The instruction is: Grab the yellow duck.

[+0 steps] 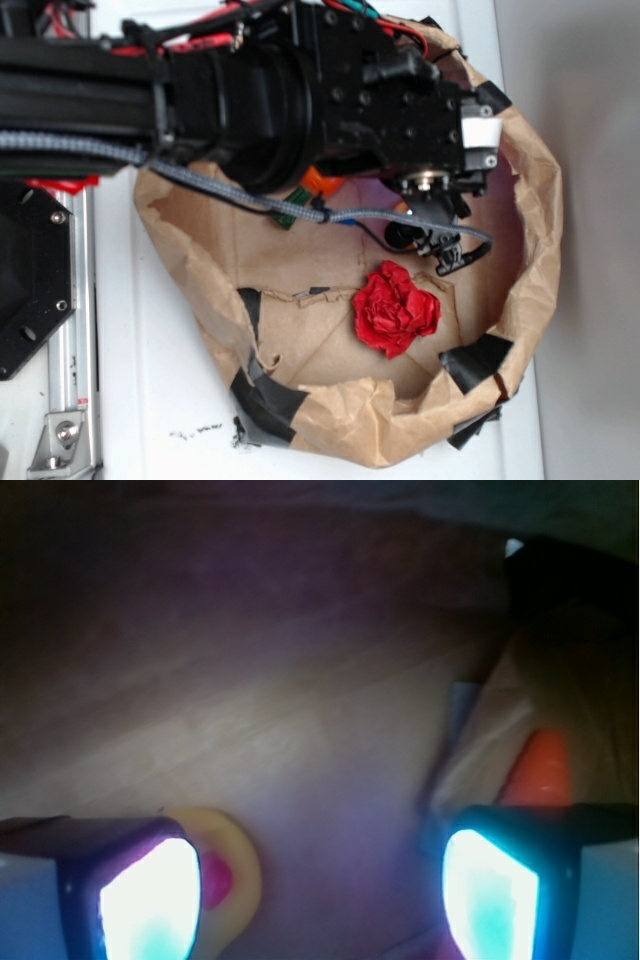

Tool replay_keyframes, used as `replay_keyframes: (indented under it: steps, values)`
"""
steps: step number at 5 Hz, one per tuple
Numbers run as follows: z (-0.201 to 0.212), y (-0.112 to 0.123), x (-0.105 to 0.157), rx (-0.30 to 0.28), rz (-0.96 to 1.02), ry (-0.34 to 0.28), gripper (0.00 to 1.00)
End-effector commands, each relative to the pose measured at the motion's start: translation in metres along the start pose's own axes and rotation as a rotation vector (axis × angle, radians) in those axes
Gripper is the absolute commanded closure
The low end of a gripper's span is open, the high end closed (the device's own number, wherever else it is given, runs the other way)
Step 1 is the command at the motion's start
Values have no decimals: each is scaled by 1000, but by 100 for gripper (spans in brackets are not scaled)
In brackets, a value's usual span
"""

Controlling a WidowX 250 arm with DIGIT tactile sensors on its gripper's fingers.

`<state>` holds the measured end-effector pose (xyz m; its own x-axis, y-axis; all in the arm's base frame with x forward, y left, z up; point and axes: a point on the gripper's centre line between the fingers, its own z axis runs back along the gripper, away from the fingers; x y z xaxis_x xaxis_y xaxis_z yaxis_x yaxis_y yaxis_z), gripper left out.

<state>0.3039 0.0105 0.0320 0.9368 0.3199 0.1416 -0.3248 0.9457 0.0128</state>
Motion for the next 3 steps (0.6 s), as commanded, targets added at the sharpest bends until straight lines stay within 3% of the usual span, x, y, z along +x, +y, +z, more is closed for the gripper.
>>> replay_keyframes:
  steps: [1, 3]
  values:
    - [-6, -20, -12, -17, -80, 30, 0]
    - [-11, -36, -16, -31, -131, 45, 0]
